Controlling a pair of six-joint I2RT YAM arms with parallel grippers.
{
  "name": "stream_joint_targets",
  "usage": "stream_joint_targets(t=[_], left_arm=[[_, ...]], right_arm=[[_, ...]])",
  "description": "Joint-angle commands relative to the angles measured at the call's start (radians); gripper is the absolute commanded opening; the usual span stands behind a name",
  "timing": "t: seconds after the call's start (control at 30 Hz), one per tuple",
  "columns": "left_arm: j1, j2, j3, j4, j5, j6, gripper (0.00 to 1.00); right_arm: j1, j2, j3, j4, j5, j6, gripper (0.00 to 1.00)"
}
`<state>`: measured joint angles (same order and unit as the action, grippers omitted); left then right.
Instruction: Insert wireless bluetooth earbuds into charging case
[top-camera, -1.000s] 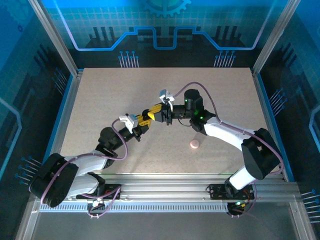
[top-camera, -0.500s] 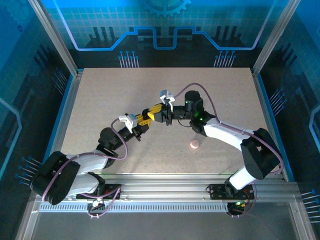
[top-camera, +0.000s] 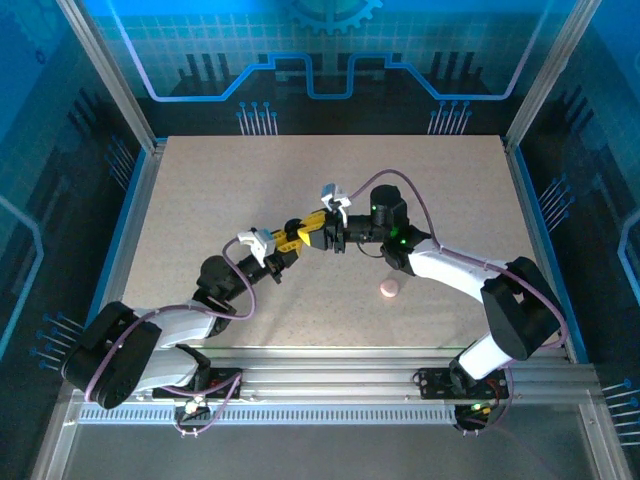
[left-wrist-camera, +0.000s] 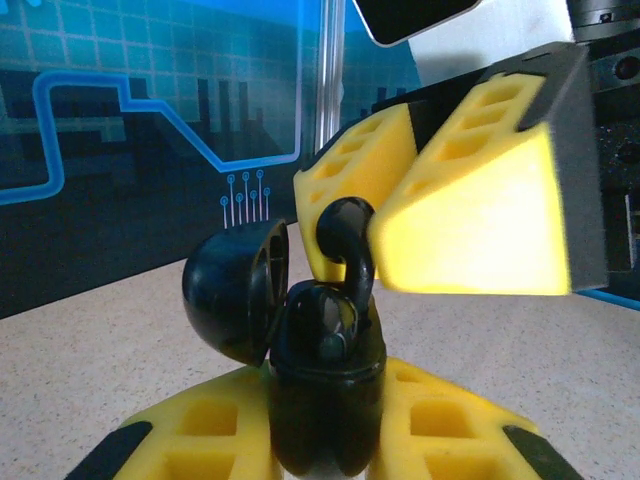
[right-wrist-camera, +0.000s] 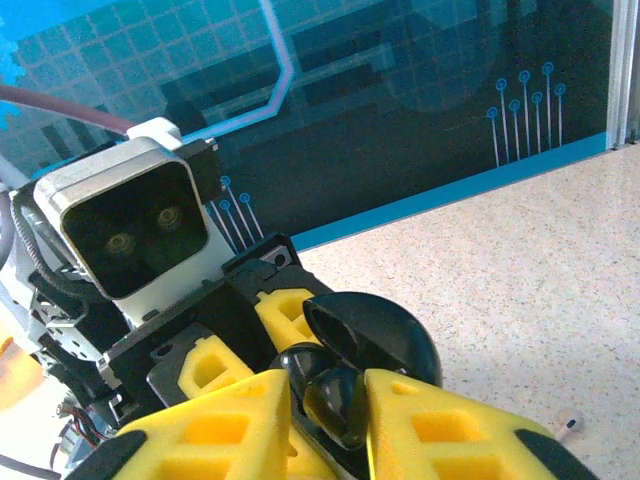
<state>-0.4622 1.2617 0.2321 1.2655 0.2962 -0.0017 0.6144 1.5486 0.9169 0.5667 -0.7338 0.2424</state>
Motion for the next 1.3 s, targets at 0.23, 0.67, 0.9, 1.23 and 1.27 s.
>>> stream_joint_targets(t=[0.23, 0.67, 0.9, 1.23, 1.27], left_arm=[[-0.005, -0.028, -0.001, 0.077, 0.023, -0.008, 0.07], [-0.005, -0.053, 0.005, 0.018, 0.094, 0.025, 0.07], [-0.006, -0.081, 0.012, -0.024, 0.149, 0.049, 0.07], [-0.006, -0.117, 0.013, -0.081, 0.163, 0.066, 0.07], [-0.006, -0.119, 0.013, -0.084, 0.163, 0.066, 0.07]], right_arm=[[-0.01, -0.033, -0.018, -0.036, 0.028, 0.01, 0.38], [-0.063, -0.188, -0.096, -0.177, 0.045, -0.191, 0.56], [-0.07, -0.177, 0.005, -0.456, -0.026, -0.429, 0.63], [-0.064, -0.086, 0.135, -0.559, -0.139, -0.492, 0.63], [-0.061, -0.08, 0.147, -0.573, -0.147, -0.505, 0.63]])
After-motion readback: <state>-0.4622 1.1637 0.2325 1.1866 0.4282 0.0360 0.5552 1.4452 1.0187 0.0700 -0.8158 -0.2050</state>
